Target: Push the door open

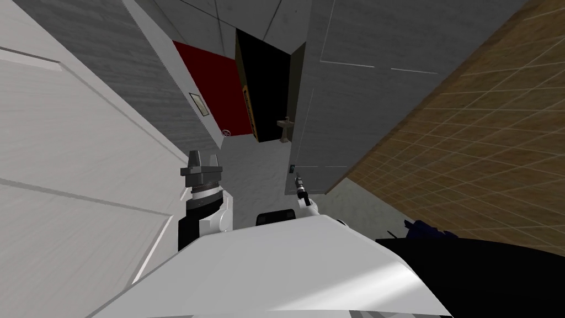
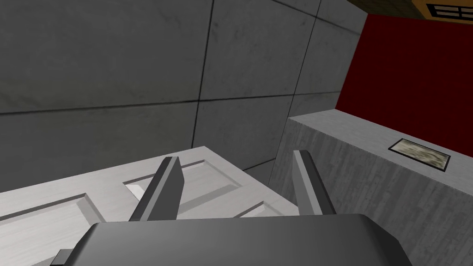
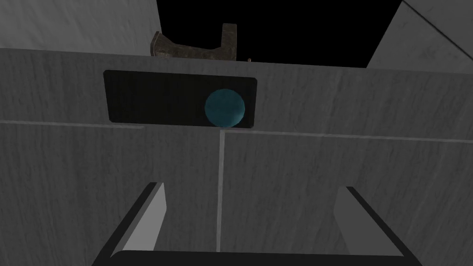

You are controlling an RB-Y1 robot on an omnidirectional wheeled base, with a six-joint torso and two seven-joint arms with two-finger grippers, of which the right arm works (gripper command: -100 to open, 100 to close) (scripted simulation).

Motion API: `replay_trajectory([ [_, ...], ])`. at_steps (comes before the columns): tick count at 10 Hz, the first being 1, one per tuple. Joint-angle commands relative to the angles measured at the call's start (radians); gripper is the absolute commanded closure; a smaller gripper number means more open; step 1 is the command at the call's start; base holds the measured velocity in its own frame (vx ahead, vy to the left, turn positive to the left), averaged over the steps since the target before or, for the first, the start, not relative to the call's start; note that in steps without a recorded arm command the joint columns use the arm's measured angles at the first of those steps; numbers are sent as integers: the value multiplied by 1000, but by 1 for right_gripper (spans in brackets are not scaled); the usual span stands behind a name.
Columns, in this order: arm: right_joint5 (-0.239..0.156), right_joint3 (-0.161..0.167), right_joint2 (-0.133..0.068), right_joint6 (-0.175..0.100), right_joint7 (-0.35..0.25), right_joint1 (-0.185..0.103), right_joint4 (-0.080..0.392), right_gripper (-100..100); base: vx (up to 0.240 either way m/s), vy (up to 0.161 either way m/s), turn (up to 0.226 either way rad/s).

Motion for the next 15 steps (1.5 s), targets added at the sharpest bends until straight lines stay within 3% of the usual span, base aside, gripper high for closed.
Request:
replay_trajectory([
  [1, -2, -3, -3, -6, 2, 0, 3, -100, 243, 2, 28],
  [7, -6, -12, 5, -24, 8, 6, 6, -100, 196, -12, 26],
  [8, -6, -12, 5, -24, 8, 6, 6, 100, -18, 6, 3],
  [13, -6, -12, 5, -24, 8, 6, 6, 100, -13, 1, 1],
  [15, -17, -32, -7, -21, 14, 6, 10, 100, 139, 47, -42],
])
